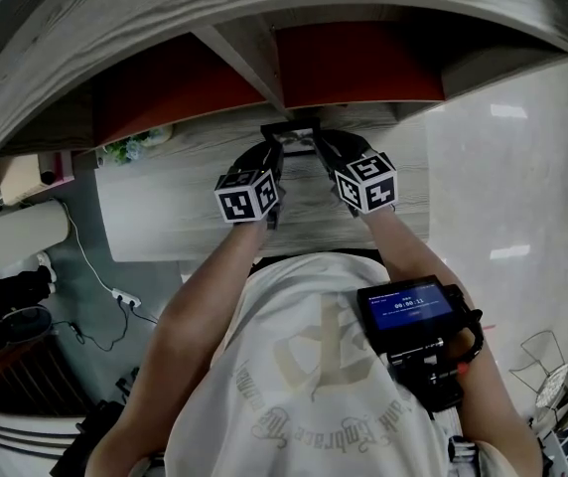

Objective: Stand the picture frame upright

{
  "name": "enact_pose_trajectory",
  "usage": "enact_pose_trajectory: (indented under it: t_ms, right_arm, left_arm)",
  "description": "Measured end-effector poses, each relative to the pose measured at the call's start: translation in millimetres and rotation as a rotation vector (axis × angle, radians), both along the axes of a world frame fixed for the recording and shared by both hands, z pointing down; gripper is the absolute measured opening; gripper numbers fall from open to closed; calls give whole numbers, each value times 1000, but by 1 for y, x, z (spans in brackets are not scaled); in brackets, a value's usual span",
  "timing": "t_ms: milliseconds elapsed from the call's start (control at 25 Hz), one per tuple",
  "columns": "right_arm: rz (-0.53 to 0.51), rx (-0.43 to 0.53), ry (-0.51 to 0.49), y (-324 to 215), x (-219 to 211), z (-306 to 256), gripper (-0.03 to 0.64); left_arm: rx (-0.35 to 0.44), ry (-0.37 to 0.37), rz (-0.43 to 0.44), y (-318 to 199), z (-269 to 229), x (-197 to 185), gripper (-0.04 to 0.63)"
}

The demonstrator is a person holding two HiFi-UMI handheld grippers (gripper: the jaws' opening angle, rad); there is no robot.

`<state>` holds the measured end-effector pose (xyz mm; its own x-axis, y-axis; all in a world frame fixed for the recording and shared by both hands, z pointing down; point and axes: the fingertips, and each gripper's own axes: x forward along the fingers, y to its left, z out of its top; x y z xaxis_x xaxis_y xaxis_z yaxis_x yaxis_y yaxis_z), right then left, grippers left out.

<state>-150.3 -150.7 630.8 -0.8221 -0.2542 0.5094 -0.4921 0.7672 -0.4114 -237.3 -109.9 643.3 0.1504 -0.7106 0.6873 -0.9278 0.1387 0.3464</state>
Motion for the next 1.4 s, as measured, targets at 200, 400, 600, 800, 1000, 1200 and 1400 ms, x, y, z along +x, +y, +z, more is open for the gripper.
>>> enact_pose_trajectory:
  t_ms: [200,400,600,800,1000,1200,1400]
  right_arm:
    - [2,0,7,-3,0,-1,80]
    - [6,5,6,-4,1,-2,80]
    - [7,10,8,-7,1,-3,80]
    - [8,7,11,-7,3,-1,81]
    - [25,-13,17,-9,6,4,81]
    - [43,-21,23,-9,14,11,81]
    - [58,-22,13,-5,21,15,54]
  left_arm:
    - [-1,-6,-3,-4,-1,-1,101]
    - [3,-7,-4,-6,-2,0,101]
    - [6,7,-11,-9,-3,-1,101]
    - [9,26,-11,-11,0,1,104]
    - [-10,22,-16,-9,3,-1,106]
    - [-9,25,-4,-6,8,2,112]
    - [-6,19,-2,2,13,0,110]
